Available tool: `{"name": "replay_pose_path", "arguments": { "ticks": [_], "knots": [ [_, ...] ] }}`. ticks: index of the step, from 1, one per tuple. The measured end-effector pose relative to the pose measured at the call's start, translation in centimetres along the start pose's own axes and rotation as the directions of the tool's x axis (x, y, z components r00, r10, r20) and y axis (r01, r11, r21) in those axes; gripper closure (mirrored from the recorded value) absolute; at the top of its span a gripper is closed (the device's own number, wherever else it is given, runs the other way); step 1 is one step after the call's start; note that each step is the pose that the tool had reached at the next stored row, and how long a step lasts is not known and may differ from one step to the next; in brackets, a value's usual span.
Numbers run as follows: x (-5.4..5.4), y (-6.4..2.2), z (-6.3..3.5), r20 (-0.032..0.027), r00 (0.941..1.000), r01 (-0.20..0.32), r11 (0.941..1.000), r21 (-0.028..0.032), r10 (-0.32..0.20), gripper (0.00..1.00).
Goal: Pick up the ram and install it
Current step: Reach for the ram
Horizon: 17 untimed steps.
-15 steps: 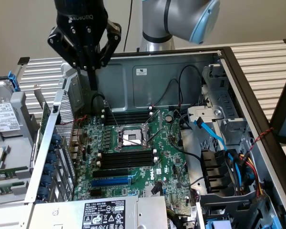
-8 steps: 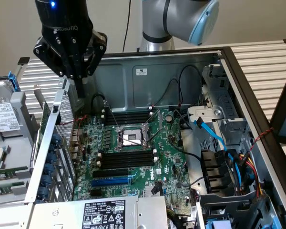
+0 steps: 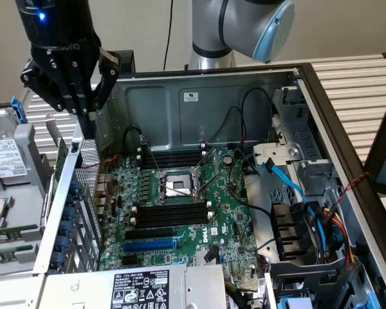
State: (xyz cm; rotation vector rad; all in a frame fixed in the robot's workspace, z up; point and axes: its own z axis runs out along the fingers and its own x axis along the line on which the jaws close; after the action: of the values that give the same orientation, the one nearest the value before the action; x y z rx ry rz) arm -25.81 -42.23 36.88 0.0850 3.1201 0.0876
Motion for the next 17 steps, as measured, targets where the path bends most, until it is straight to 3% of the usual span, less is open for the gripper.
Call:
{"name": "replay_pose_path", "arguments": {
  "ticks": [13,15,17],
  "knots": [
    [5.8,-0.41,0.41,-0.0006,1.0,0.006,1.0,-0.0003,-0.006,0.88],
    [6.7,-0.46,0.5,-0.0005,1.0,0.006,1.0,-0.0003,-0.006,0.76],
    [7.6,-0.52,0.55,-0.0006,1.0,0.007,1.0,-0.0003,-0.007,0.76]
  ]
}}
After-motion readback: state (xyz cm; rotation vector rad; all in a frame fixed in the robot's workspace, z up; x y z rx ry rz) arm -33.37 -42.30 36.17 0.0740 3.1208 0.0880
